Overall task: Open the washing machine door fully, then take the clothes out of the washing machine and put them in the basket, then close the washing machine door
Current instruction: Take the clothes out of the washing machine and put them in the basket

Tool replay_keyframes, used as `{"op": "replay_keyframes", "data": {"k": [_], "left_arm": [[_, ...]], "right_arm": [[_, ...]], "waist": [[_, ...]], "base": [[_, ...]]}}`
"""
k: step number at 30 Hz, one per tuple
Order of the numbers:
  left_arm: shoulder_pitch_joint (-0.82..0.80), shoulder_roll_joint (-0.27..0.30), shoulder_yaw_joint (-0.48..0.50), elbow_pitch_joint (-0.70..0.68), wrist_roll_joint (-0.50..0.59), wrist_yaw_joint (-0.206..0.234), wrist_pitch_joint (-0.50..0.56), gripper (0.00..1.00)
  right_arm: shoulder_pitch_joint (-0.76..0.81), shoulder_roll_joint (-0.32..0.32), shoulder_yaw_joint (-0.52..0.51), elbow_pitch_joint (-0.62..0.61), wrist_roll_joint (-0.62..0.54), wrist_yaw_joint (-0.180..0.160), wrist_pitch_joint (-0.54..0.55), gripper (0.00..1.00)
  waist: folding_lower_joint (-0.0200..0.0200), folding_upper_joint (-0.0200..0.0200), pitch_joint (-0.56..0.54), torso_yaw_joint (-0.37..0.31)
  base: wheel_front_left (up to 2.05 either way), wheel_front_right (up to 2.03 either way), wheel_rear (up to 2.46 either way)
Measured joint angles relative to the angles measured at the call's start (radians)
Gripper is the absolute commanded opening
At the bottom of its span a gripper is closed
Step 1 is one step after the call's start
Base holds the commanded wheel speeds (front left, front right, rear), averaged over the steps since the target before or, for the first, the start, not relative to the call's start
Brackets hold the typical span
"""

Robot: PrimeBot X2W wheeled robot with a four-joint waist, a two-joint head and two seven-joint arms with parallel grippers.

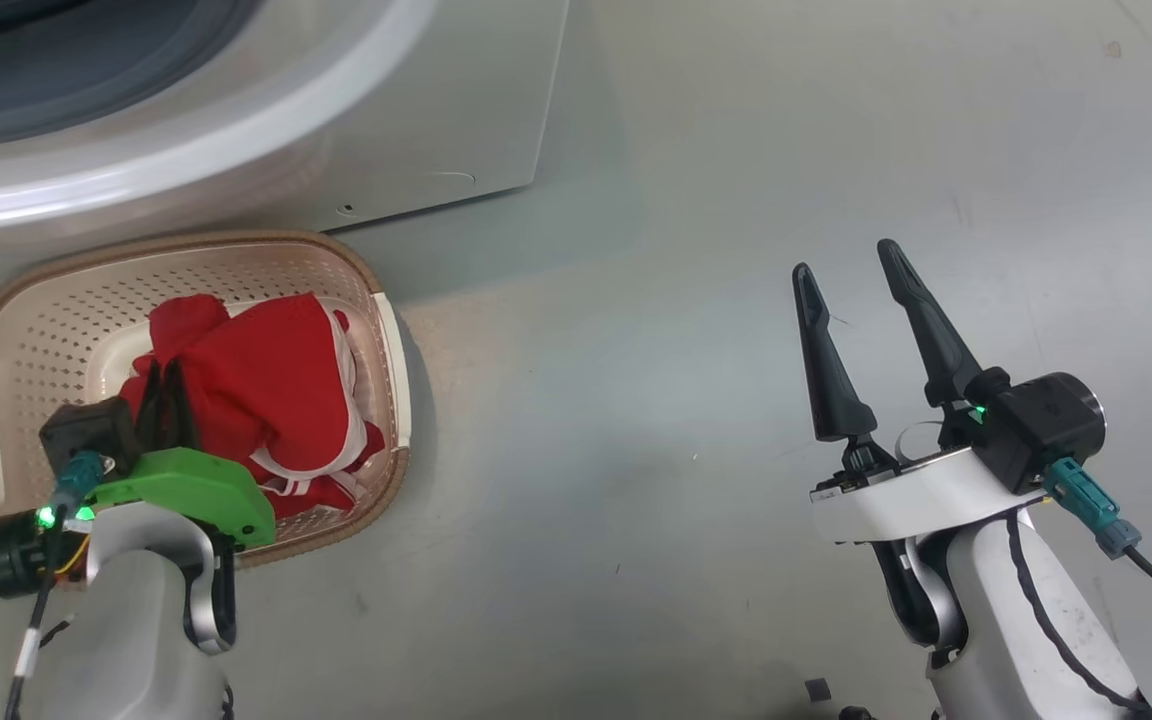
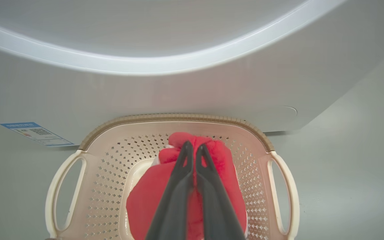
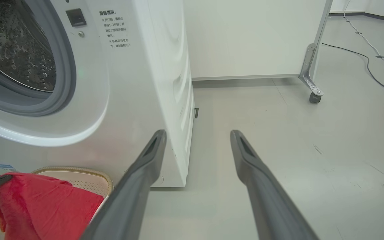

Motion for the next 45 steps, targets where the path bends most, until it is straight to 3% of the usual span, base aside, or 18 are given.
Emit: {"op": "replay_keyframes", "data": {"k": [8, 11, 12, 13, 14, 28, 32, 41, 45], "left_arm": [[-0.065, 0.004, 0.001, 0.153, -0.015, 0.0, 0.058, 0.03], [-0.076, 0.003, 0.003, 0.199, -0.023, 0.0, 0.07, 0.53], [-0.08, 0.003, 0.004, 0.21, -0.027, 0.0, 0.069, 0.79], [-0.083, 0.003, 0.005, 0.219, -0.027, 0.0, 0.068, 0.94], [-0.088, 0.003, 0.007, 0.227, -0.027, 0.0, 0.067, 1.0], [-0.112, 0.002, 0.017, 0.296, -0.028, -0.002, -0.035, 1.0], [-0.112, -0.001, 0.022, 0.291, -0.039, -0.02, -0.059, 1.0], [-0.11, -0.01, 0.014, 0.196, -0.039, -0.05, -0.073, 1.0], [-0.108, -0.014, 0.014, 0.082, -0.031, -0.058, -0.073, 1.0]], "right_arm": [[-0.012, 0.0, 0.002, 0.008, 0.0, 0.005, 0.0, 1.0], [-0.015, 0.0, 0.003, 0.01, 0.002, 0.006, 0.0, 1.0], [-0.019, 0.0, 0.003, 0.011, 0.004, 0.006, 0.0, 1.0], [-0.023, 0.0, 0.003, 0.011, 0.008, 0.006, 0.0, 1.0], [-0.024, 0.0, 0.003, 0.011, 0.008, 0.006, 0.0, 1.0], [-0.024, 0.0, -0.005, 0.036, 0.008, 0.006, 0.0, 1.0], [-0.023, 0.0, -0.015, 0.047, 0.007, 0.006, 0.0, 1.0], [-0.009, 0.0, -0.05, 0.073, -0.007, 0.003, 0.0, 1.0], [0.014, 0.0, -0.061, 0.085, -0.016, 0.003, 0.0, 1.0]], "waist": [[0.0, 0.0, 0.034, -0.029], [0.0, 0.0, 0.036, -0.033], [0.0, 0.0, 0.036, -0.034], [0.0, 0.0, 0.036, -0.034], [0.0, 0.0, 0.036, -0.034], [0.0, 0.0, -0.003, -0.015], [0.0, 0.0, -0.026, -0.003], [0.0, 0.0, -0.094, 0.032], [0.0, 0.0, -0.128, 0.05]], "base": [[0.0, 0.0, 0.0], [0.0, 0.0, 0.0], [0.0, 0.0, 0.0], [0.0, 0.0, 0.0], [0.0, 0.0, 0.0], [0.0, 0.0, 0.0], [0.0, 0.0, 0.0], [0.0, 0.0, 0.0], [0.0, 0.0, 0.0]]}}
